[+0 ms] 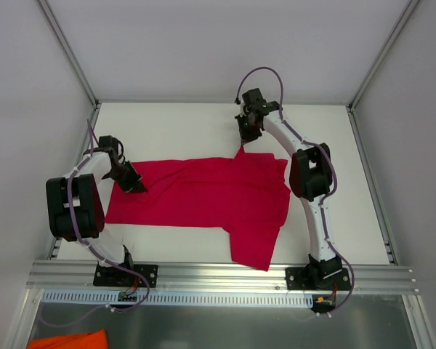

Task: Fold and stack the t-shirts
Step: Fold the flattened tshirt in 1/3 of the way

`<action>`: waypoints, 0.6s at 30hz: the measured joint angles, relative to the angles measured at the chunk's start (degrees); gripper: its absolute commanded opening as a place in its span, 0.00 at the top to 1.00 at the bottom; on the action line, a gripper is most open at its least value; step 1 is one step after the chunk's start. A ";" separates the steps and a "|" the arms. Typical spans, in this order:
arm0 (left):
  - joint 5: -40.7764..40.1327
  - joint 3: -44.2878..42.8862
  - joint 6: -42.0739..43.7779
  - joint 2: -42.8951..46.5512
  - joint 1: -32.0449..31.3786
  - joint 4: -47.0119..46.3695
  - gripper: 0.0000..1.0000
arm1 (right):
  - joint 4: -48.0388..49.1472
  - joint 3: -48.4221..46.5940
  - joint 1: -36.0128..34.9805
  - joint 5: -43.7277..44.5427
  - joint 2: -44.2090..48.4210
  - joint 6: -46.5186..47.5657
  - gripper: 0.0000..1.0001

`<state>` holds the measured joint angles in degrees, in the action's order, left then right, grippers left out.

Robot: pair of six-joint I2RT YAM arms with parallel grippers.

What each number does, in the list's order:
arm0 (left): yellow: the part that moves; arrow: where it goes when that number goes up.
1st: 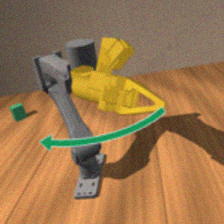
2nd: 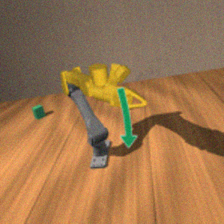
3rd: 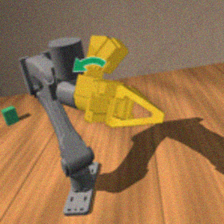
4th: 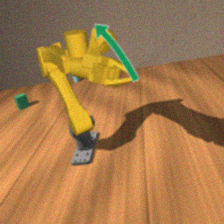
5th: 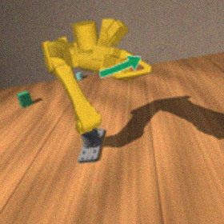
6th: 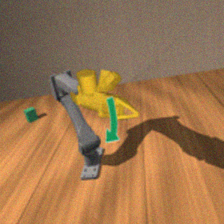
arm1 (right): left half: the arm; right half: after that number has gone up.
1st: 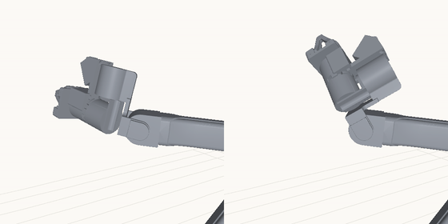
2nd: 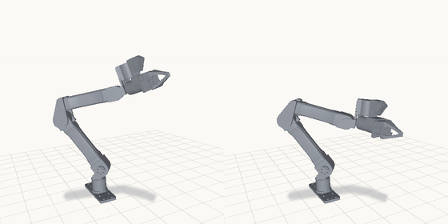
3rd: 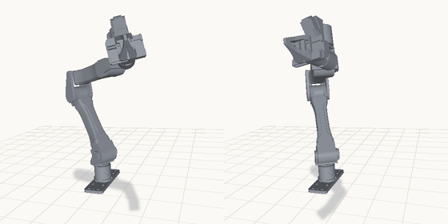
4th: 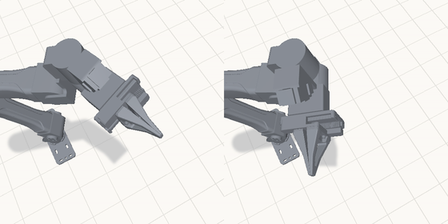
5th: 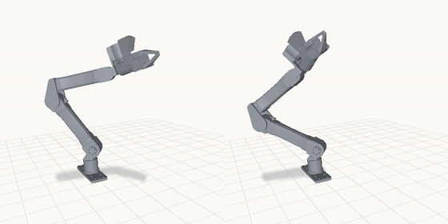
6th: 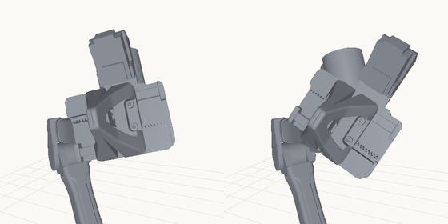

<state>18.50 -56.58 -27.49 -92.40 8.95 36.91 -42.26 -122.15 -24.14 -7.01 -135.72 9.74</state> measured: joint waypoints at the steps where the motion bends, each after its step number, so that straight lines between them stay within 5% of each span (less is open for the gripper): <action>1: 0.57 -0.39 -0.15 -1.05 0.00 -0.76 1.00 | 0.00 0.00 0.07 1.38 1.16 0.37 0.99; 18: 3.72 -30.05 -9.25 -12.55 0.33 -13.92 1.00 | 5.90 2.54 2.84 19.04 23.39 6.47 0.99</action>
<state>22.22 -86.63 -36.73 -104.95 9.28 22.98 -36.36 -119.61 -21.30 12.03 -112.33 16.21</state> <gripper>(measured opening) 0.008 0.017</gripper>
